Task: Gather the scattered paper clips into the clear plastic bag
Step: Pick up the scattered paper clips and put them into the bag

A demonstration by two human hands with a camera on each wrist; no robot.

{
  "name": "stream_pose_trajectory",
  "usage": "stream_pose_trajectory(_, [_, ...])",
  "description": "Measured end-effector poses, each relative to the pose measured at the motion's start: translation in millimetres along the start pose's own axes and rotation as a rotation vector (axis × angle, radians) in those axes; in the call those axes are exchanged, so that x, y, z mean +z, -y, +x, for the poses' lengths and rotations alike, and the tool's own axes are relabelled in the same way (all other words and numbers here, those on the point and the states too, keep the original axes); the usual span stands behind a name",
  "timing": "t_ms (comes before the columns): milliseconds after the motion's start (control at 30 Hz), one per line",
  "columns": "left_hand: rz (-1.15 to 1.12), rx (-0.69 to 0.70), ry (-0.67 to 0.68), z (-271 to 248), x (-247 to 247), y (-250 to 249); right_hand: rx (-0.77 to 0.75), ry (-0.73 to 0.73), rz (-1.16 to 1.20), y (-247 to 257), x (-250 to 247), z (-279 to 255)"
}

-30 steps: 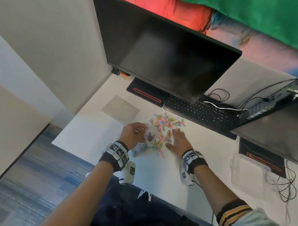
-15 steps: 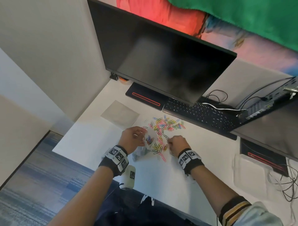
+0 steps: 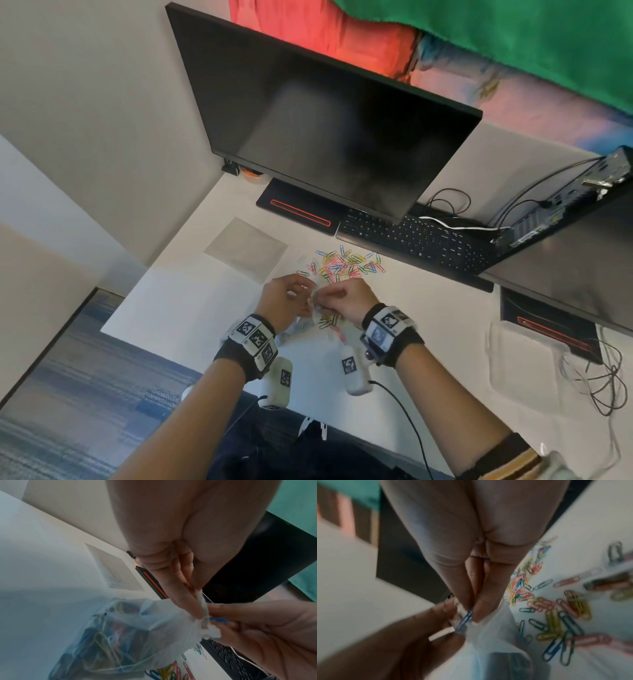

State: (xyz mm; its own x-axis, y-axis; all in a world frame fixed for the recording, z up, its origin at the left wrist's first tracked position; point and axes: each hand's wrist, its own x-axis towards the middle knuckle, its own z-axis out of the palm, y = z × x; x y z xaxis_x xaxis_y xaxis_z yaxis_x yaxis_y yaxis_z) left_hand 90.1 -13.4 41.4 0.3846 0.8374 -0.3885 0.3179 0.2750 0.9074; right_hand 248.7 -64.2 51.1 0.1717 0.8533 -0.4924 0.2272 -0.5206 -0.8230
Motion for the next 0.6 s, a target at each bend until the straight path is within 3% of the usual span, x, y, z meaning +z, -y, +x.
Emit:
stream_pose_trajectory(67, [-0.003,0.000,-0.007,-0.3,0.8,1.8,-0.050,-0.174,-0.257,2.4,10.3,1.1])
stream_pose_trajectory(133, [-0.004,0.004,-0.008,-0.2,1.3,3.2,-0.124,-0.229,-0.352,6.5,16.7,1.4])
stream_pose_trajectory(367, [-0.006,0.016,0.019,-3.2,1.3,7.2,-0.195,-0.029,-0.668,6.9,13.8,-1.4])
stream_pose_trajectory(500, [-0.057,-0.007,-0.004,-6.0,-2.5,8.1,-0.313,-0.041,-0.507,11.5,-6.6,-16.5])
stream_pose_trajectory(600, [-0.044,0.002,-0.012,-7.0,-15.4,11.7,-0.226,-0.193,-0.222,-6.0,-37.5,-23.9])
